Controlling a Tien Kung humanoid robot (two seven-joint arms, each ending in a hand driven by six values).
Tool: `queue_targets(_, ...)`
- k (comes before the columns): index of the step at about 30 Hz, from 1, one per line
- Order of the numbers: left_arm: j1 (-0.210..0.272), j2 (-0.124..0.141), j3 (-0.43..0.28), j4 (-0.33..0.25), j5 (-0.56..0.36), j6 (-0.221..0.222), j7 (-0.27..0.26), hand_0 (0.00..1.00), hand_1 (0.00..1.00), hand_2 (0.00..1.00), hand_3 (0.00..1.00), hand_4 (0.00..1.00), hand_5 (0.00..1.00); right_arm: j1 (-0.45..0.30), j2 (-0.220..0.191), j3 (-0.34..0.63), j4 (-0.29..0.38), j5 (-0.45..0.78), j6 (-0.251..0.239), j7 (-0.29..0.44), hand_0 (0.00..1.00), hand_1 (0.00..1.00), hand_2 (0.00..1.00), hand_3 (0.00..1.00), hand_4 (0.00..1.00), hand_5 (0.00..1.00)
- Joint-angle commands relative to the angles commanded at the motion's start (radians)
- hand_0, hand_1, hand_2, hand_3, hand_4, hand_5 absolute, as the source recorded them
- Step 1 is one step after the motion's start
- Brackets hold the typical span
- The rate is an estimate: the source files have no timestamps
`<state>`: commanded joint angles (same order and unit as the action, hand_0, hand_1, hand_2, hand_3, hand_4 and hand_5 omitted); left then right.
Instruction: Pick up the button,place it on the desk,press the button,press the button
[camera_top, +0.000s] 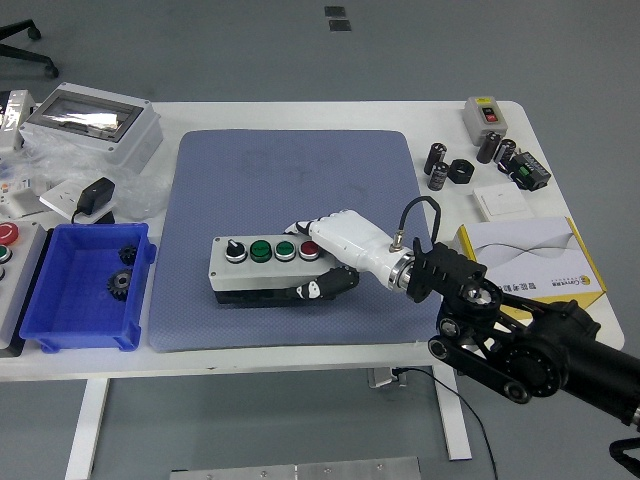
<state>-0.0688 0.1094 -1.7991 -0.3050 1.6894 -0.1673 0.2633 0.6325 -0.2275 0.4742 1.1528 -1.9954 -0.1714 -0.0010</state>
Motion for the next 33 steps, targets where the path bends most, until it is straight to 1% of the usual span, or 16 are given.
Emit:
queue_targets(1, 0.000, -0.001, -0.001, 0.001, 0.001, -0.001, -0.001, 0.603, 0.505, 0.489, 0.563, 0.074, 0.002, -0.007, 0.004, 0.002, -0.019, -0.016, -0.011, -0.001, 0.054, 0.194, 0.205, 0.184, 0.002, 0.002)
queue_targets(4, 0.001, -0.005, -0.001, 0.001, 0.004, -0.002, -0.001, 0.603, 0.505, 0.489, 0.563, 0.074, 0.002, -0.026, 0.012, 0.012, -0.052, -0.035, -0.046, -0.001, 0.054, 0.194, 0.205, 0.184, 0.002, 0.002)
queue_targets(6, 0.002, -0.007, 0.000, 0.001, 0.004, -0.003, 0.001, 0.603, 0.505, 0.489, 0.563, 0.074, 0.002, -0.036, 0.015, 0.019, -0.063, -0.041, -0.066, -0.001, 0.054, 0.194, 0.205, 0.184, 0.002, 0.002)
queue_targets(7, 0.002, -0.008, 0.000, 0.000, 0.004, -0.003, 0.002, 0.601, 0.505, 0.490, 0.565, 0.073, 0.002, -0.039, 0.015, 0.022, -0.067, -0.043, -0.073, -0.002, 0.081, 0.207, 0.208, 0.175, 0.002, 0.002)
queue_targets(11, 0.003, -0.009, -0.001, 0.000, 0.004, -0.004, 0.003, 0.601, 0.505, 0.490, 0.565, 0.073, 0.002, -0.043, 0.012, 0.025, -0.070, -0.033, -0.086, -0.002, 0.081, 0.207, 0.208, 0.175, 0.002, 0.002)
queue_targets(13, 0.003, -0.007, -0.002, -0.001, 0.005, -0.004, 0.004, 0.598, 0.503, 0.488, 0.566, 0.061, 0.002, -0.041, 0.009, 0.021, -0.068, -0.018, -0.086, 0.000, 0.080, 0.210, 0.211, 0.173, 0.002, 0.002)
queue_targets(24, 0.000, -0.006, -0.005, -0.001, 0.007, -0.005, 0.004, 0.597, 0.502, 0.488, 0.566, 0.060, 0.002, -0.033, -0.002, 0.013, -0.054, 0.031, -0.047, 0.010, 0.096, 0.217, 0.218, 0.182, 0.002, 0.002)
queue_targets(25, 0.000, -0.006, -0.005, -0.001, 0.007, -0.005, 0.003, 0.595, 0.501, 0.487, 0.566, 0.058, 0.002, -0.032, -0.002, 0.011, -0.054, 0.034, -0.046, 0.012, 0.395, 0.424, 0.378, 0.376, 0.002, 0.002)
queue_targets(30, -0.002, -0.005, -0.005, -0.001, 0.008, -0.005, 0.003, 0.595, 0.501, 0.487, 0.566, 0.058, 0.002, -0.025, -0.004, 0.005, -0.054, 0.044, -0.048, 0.022, 0.395, 0.424, 0.378, 0.376, 0.002, 0.002)
queue_targets(31, -0.002, -0.006, -0.005, -0.001, 0.008, -0.005, 0.004, 0.594, 0.501, 0.487, 0.567, 0.056, 0.002, -0.024, -0.004, 0.004, -0.054, 0.045, -0.049, 0.023, 0.647, 0.572, 0.528, 0.516, 0.002, 0.096)
queue_targets(33, -0.002, -0.006, -0.005, -0.001, 0.007, -0.005, 0.004, 0.594, 0.501, 0.487, 0.567, 0.056, 0.002, -0.022, -0.004, 0.002, -0.055, 0.047, -0.052, 0.026, 0.647, 0.572, 0.528, 0.516, 0.002, 0.096)
